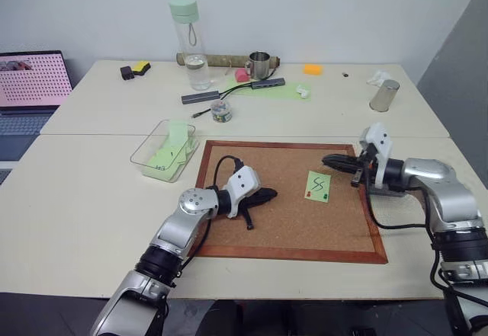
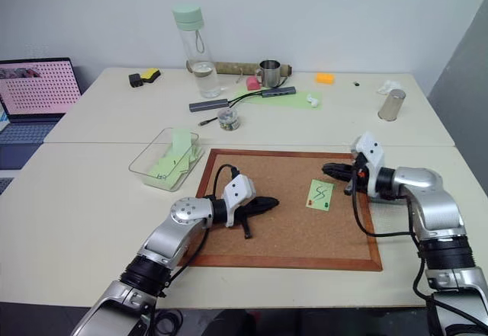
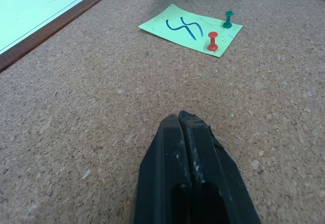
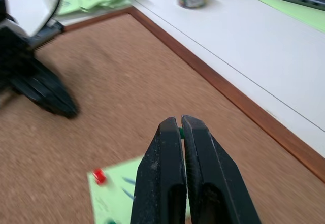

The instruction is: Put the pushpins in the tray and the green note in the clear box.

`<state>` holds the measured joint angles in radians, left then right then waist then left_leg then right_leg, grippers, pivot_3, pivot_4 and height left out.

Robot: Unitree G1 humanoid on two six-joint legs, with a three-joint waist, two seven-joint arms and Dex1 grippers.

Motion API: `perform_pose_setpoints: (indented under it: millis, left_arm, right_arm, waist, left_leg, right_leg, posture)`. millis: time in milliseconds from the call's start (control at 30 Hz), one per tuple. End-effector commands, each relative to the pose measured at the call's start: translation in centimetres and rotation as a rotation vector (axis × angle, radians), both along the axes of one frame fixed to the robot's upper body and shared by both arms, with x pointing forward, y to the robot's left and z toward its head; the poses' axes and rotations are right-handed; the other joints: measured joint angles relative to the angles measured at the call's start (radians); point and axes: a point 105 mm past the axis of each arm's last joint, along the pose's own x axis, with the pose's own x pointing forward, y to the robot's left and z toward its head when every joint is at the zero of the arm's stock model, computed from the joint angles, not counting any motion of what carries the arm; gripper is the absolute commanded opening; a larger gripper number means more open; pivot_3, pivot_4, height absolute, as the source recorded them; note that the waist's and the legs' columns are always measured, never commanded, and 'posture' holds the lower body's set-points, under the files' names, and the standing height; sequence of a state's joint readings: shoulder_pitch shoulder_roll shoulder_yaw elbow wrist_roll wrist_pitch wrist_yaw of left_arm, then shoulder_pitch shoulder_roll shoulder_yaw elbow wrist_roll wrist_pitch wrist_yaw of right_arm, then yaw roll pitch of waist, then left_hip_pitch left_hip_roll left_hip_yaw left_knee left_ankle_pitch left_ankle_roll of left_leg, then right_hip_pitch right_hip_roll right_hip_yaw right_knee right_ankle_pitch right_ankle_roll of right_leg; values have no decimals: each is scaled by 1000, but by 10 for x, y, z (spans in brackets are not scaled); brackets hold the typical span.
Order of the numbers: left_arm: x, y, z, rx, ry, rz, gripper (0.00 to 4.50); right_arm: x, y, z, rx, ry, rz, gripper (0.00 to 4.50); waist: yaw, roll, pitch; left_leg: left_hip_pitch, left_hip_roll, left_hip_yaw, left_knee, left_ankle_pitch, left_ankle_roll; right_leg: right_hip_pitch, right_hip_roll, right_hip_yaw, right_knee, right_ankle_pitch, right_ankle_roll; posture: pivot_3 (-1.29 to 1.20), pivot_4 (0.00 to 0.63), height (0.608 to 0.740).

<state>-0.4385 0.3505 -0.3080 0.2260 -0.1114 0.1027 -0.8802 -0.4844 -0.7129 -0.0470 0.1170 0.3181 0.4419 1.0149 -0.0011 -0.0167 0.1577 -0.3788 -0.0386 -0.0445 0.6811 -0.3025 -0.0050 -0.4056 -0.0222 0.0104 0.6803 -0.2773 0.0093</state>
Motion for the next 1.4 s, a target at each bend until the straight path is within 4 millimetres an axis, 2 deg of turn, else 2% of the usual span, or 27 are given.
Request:
perform_pose_setpoints:
  millis: [33, 167, 267, 400, 467, 500, 733, 767, 800, 900, 967, 1033, 1233, 1400]
  left_arm:
    - [-3, 10, -21, 61, 57, 35, 0]
    - [-3, 9, -21, 62, 52, 33, 0]
    - [-3, 9, -21, 64, 49, 30, 0]
    - [-3, 9, -21, 65, 47, 30, 0]
    - [-3, 10, -21, 66, 46, 31, 0]
    - [-3, 10, -21, 67, 46, 31, 0]
    - [-3, 11, -21, 67, 46, 37, 0]
    - [-3, 11, -21, 67, 46, 37, 0]
    - [-3, 11, -21, 67, 46, 38, 0]
    - [-3, 11, -21, 68, 45, 36, 0]
    - [-3, 11, -21, 70, 45, 34, 0]
    - [-4, 10, -22, 74, 46, 29, 0]
    - [-6, 10, -23, 79, 46, 23, 0]
    - [-7, 10, -24, 84, 49, 22, 0]
  right_arm:
    - [3, -46, 13, -45, -39, -164, 60]
    - [3, -83, -5, -155, -4, -304, 60]
    - [4, -98, -19, -213, 21, -364, 60]
    - [8, -107, -26, -239, 18, -419, 60]
    - [10, -108, -26, -237, 6, -431, 457]
    - [10, -108, -25, -234, 0, -432, 500]
    - [11, -100, -7, -184, -42, -385, 1990]
    - [10, -95, -2, -184, -54, -360, 2274]
    - [9, -91, 1, -186, -62, -342, 2351]
    - [-9, -49, 3, -184, -40, -120, 3041]
    - [-23, -22, -2, -180, -26, 3, 3041]
    - [-29, -7, -11, -172, -22, 52, 3041]
    - [-32, 16, -33, -178, 0, 107, 3041]
    - [-29, 21, -44, -165, 27, 107, 3041]
  waist:
    - [0, 0, 0]
    - [-1, 0, -1]
    - [-1, 1, -1]
    - [-1, 1, -2]
    - [-1, 1, -2]
    - [-1, 1, -2]
    - [-1, 1, -2]
    - [-1, 1, -2]
    - [-1, 1, -2]
    - [-1, 2, -2]
    - [-1, 2, -2]
    - [-1, 1, -2]
    - [0, 0, -3]
    - [-1, 0, -3]
  left_leg:
    - [0, 0, 0, 0, 0, 0]
    - [0, 0, 0, 0, 0, 0]
    - [1, 0, 1, 0, 0, 0]
    - [1, 0, 2, 0, 0, 0]
    - [1, 0, 2, 0, 0, 0]
    - [1, 0, 2, 0, 0, 0]
    - [1, 0, 2, 0, 0, 0]
    - [1, 0, 2, 0, 0, 0]
    - [1, 0, 2, 0, 0, 0]
    - [1, 0, 2, 0, 0, 0]
    - [1, 0, 1, 0, 0, 0]
    - [1, 1, 0, 0, 0, 0]
    - [1, 0, 0, 0, 0, 0]
    - [2, 0, 0, 0, 0, 0]
  right_leg:
    - [0, 0, 0, 0, 0, 0]
    - [1, 0, 0, 0, 0, 0]
    - [1, 0, 1, 0, 0, 0]
    - [1, 0, 1, 0, 0, 0]
    - [1, 0, 1, 0, 0, 0]
    - [1, 0, 1, 0, 0, 0]
    - [1, 0, 1, 0, 0, 0]
    - [1, 0, 1, 0, 0, 0]
    - [1, 0, 1, 0, 0, 0]
    - [1, 0, 1, 0, 0, 0]
    - [1, 1, 1, 0, 0, 0]
    - [1, 1, 0, 0, 0, 0]
    - [1, 1, 1, 0, 0, 0]
    - [1, 1, 1, 0, 0, 0]
  posture:
    - [0, 150, 740]
    - [0, 150, 740]
    - [0, 150, 740]
    - [0, 150, 740]
    - [0, 150, 740]
    - [0, 150, 740]
    - [0, 150, 740]
    - [0, 150, 740]
    - [0, 150, 740]
    - [0, 150, 740]
    - [0, 150, 740]
    - [0, 150, 740]
    - [0, 150, 740]
    - [0, 150, 740]
